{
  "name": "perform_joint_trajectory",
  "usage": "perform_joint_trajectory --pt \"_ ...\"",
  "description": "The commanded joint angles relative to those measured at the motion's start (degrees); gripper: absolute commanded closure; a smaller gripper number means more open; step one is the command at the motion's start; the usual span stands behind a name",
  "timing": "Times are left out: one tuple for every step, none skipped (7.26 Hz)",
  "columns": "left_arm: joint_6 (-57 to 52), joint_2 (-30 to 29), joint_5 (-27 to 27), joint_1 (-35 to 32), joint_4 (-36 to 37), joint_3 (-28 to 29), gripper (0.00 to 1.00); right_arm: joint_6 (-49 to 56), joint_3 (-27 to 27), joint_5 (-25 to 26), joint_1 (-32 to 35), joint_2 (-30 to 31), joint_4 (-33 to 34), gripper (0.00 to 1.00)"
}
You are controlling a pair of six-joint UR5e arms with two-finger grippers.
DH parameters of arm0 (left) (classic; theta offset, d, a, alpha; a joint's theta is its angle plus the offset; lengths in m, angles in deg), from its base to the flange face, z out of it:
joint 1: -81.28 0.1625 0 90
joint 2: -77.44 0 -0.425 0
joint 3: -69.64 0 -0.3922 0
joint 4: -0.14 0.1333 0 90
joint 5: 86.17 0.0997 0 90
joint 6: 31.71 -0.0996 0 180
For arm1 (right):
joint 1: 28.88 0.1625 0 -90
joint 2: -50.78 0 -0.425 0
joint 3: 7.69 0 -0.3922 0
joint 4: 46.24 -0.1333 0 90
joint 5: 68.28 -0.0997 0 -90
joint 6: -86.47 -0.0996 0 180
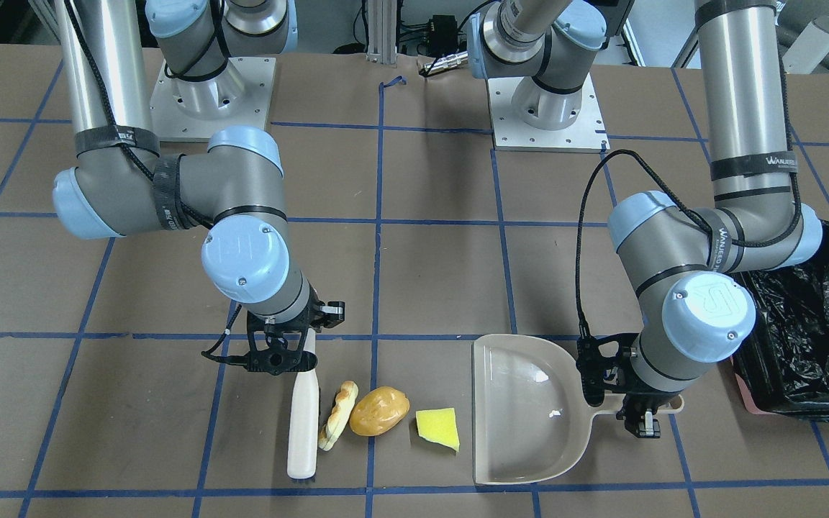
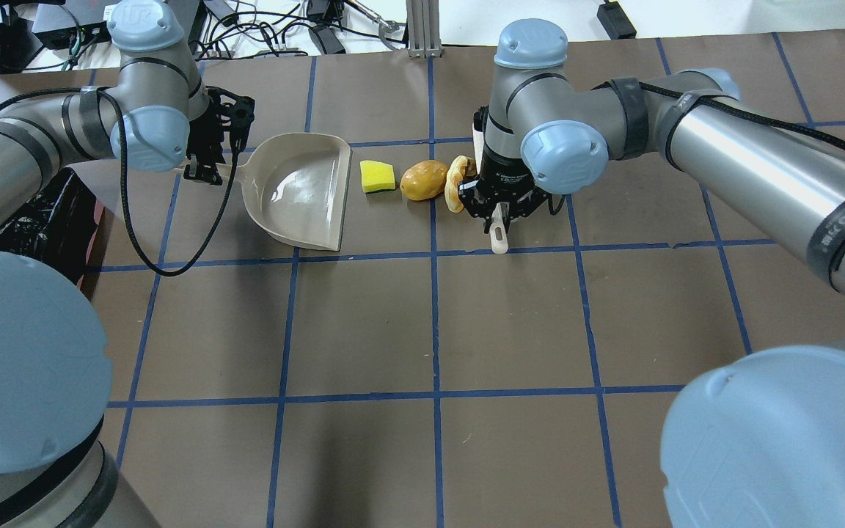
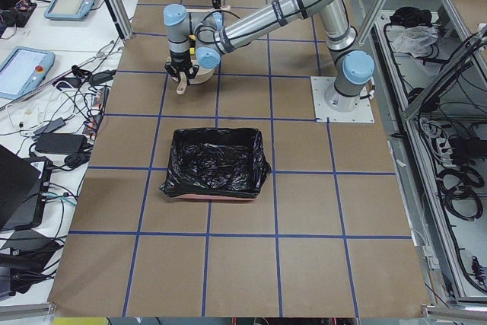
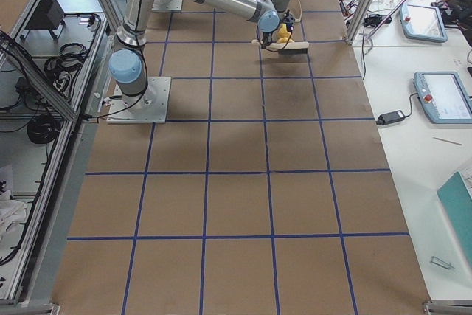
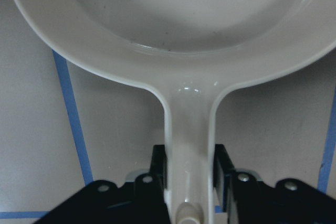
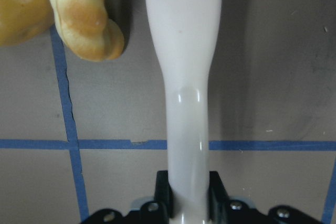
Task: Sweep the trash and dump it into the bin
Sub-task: 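Sweep the croissant, potato and sponge into the dustpan with the brush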
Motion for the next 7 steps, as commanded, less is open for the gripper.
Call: perform_joint_trajectory --pt "0.4 -0.2 0.2 -0.2 0.1 0.0 1.00 -1.8 0.0 -0.1 2.1 -1.3 3.0 1.00" --pt "0.5 -0.2 0.2 -0.5 0.2 0.1 1.00 -4.1 0.0 0.0 2.8 -1.8 3.8 1.00" --pt "0.5 -0.2 0.4 -0.8 0.3 0.0 1.00 -4.6 0.0 -0.1 3.3 -2.5 4.5 1.00" --pt "0.6 -0.2 0.3 -0.9 0.3 0.0 1.00 -5.2 0.1 -0.4 3.8 -2.5 5.1 1.00" --pt "0.6 -0.2 0.3 -0.9 0.3 0.1 1.00 -8.9 0.2 -3.3 4.6 -2.5 6.0 1.00" --pt "0.6 -0.2 0.2 -0.9 0.3 0.1 1.00 -10.5 0.6 -3.7 5.5 -2.4 7.0 1.00" --pt "0.6 -0.2 0.5 -0.9 0.4 0.1 1.00 -12.5 0.6 -3.8 6.8 -2.5 7.1 1.00"
